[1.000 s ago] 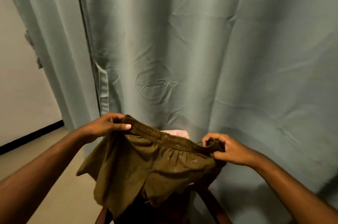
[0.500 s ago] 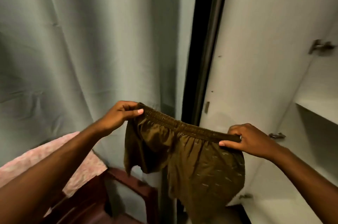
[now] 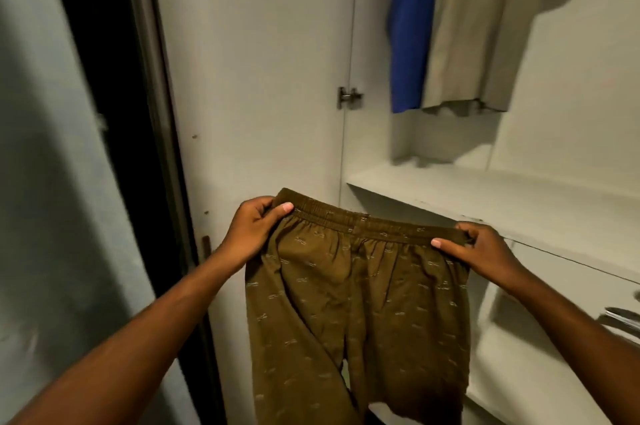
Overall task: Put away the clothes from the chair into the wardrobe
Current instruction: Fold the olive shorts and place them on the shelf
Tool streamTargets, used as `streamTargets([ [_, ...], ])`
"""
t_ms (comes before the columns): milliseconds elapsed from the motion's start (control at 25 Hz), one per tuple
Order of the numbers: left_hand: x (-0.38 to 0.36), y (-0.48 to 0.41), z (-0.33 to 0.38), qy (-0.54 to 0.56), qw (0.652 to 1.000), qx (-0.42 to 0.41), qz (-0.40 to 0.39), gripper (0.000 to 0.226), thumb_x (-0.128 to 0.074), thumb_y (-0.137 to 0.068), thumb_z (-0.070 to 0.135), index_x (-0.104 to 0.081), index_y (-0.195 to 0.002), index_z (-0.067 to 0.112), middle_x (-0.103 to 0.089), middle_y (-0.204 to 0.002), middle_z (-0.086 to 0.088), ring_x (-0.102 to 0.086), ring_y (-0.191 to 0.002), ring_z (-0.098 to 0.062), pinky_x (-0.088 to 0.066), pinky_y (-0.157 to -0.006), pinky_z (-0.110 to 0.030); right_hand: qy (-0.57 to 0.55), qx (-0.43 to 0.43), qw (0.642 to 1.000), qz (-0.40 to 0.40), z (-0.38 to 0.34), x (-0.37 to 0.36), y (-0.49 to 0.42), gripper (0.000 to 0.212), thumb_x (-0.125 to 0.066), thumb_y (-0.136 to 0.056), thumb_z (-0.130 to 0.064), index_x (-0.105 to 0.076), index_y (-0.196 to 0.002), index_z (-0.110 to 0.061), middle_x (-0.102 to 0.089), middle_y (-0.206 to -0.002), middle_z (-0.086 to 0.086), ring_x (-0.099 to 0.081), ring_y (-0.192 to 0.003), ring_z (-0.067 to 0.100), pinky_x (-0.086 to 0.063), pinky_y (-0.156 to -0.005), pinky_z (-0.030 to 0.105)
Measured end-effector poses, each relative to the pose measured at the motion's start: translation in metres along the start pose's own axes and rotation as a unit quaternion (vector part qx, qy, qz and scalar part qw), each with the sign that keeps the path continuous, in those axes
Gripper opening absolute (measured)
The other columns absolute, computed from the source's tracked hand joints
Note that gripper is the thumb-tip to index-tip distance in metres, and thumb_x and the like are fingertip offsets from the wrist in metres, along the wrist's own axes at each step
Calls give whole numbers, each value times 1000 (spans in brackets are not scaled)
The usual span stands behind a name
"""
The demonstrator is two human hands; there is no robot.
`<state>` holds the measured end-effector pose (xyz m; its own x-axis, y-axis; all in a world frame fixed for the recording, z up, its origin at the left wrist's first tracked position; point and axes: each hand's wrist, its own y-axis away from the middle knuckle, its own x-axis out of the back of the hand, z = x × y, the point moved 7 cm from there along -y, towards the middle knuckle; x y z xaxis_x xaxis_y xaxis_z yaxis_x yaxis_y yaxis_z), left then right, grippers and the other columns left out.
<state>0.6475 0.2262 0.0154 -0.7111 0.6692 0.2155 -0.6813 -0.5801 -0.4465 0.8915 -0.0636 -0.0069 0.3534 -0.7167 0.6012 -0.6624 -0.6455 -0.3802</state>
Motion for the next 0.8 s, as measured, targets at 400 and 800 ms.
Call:
streamTargets([
  [400,-185,-93,-10,56,984,-55,-162,15,-73,-81,25,-73,-89,12,-74,-82,-1,-70,-75,-11,-56,-68,-20,117,-120,954,248,55,121,96,32,-81,-73,-35,-57,-67,-14,-63,-65,-1,-60,-60,9,-45,-55,17],
  [800,-369,-114,29,74,952,-116,-274,15,-70,-83,28,-69,-76,15,-68,-66,3,-64,-64,-8,-49,-60,-18,139,-187,912,337,102,228,159,50,-74,-71,-54,-60,-69,-6,-61,-65,5,-60,-63,9,-46,-56,19],
])
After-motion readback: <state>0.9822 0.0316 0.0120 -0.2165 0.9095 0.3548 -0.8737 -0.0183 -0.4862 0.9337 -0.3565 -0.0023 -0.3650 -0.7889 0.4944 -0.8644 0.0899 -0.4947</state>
